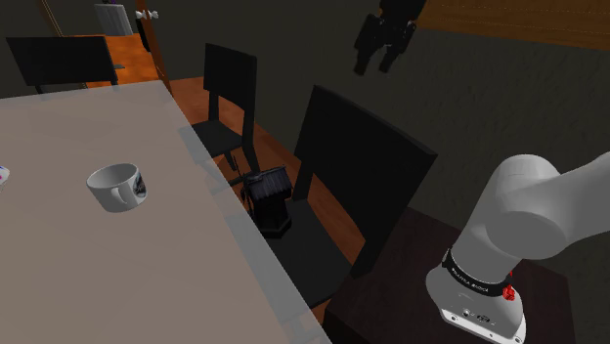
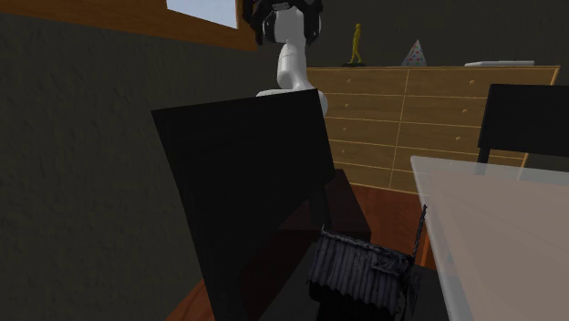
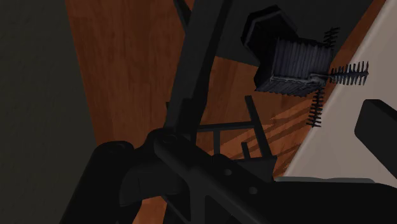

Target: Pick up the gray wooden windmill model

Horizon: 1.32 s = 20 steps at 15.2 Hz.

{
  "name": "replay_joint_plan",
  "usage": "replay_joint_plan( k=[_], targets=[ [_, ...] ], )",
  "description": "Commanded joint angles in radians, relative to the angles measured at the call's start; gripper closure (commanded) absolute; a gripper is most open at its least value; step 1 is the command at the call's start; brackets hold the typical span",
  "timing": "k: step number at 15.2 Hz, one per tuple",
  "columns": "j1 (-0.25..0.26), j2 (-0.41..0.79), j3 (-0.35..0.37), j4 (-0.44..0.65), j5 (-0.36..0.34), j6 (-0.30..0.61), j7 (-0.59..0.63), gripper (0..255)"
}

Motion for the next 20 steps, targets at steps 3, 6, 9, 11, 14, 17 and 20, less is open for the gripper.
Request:
replay_joint_plan(
  k=[3,6,9,11,14,17,20],
  targets=[
    [0.001,0.019,0.034,-0.04,0.005,0.072,0.035,0],
    [0.002,0.062,0.084,-0.088,0.009,0.182,0.088,0],
    [0.0,0.121,0.136,-0.121,0.008,0.291,0.145,0],
    [-0.003,0.168,0.172,-0.134,0.002,0.362,0.185,0],
    [-0.015,0.25,0.227,-0.141,-0.015,0.467,0.25,0],
    [-0.036,0.345,0.285,-0.132,-0.048,0.565,0.324,0],
    [-0.067,0.449,0.347,-0.107,-0.104,0.653,0.411,0]
  ],
)
